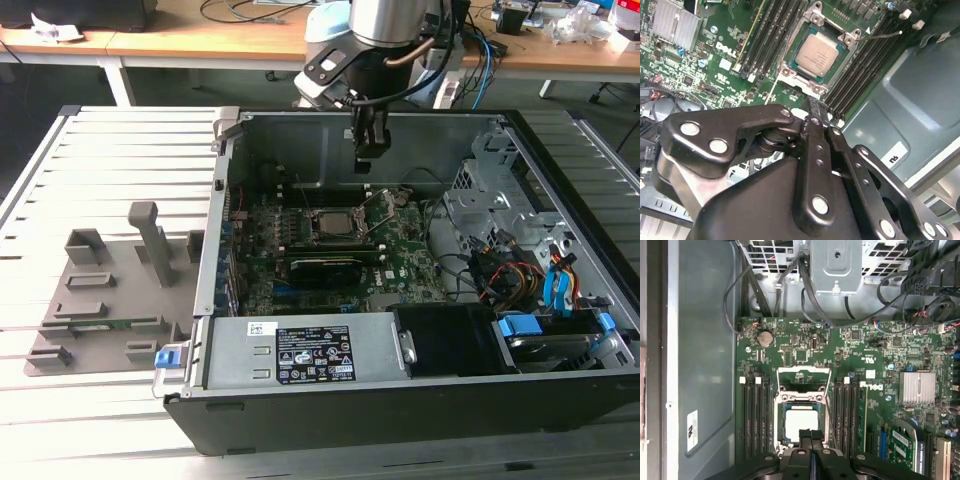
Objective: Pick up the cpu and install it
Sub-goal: 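Close the cpu cover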
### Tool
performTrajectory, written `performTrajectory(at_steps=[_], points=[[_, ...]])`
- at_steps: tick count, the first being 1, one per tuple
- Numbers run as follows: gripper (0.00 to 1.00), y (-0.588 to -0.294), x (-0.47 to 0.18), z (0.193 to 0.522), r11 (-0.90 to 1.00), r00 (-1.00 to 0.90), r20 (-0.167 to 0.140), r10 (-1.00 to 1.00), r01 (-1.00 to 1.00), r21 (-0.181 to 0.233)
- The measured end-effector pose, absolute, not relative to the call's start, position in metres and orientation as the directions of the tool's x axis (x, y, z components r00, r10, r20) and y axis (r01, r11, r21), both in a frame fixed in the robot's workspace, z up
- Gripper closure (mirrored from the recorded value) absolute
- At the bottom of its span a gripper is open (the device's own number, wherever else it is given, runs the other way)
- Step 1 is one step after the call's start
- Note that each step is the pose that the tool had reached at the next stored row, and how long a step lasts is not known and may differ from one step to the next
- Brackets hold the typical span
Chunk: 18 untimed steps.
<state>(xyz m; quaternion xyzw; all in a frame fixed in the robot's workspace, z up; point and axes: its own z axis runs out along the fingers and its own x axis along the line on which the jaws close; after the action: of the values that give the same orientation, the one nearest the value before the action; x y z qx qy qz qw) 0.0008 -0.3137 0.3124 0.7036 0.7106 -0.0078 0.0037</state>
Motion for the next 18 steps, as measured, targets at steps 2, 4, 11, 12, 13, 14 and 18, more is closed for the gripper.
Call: performTrajectory(at_steps=[2,4,11,12,13,14,18], points=[[0.89,-0.314,0.006,0.312,0.01,-0.01,-0.016,1.0,1.0,-0.006],[0.89,-0.314,0.012,0.312,0.01,-0.01,-0.016,1.0,1.0,-0.006],[0.89,-0.314,0.038,0.312,0.01,-0.01,-0.016,1.0,1.0,-0.007],[0.89,-0.314,0.041,0.312,0.01,-0.01,-0.016,1.0,1.0,-0.007],[0.89,-0.314,0.043,0.312,0.01,-0.01,-0.016,1.0,1.0,-0.008],[0.89,-0.314,0.046,0.311,0.01,-0.01,-0.016,1.0,1.0,-0.008],[0.89,-0.315,0.064,0.305,0.01,-0.01,-0.016,1.0,1.0,-0.013]])
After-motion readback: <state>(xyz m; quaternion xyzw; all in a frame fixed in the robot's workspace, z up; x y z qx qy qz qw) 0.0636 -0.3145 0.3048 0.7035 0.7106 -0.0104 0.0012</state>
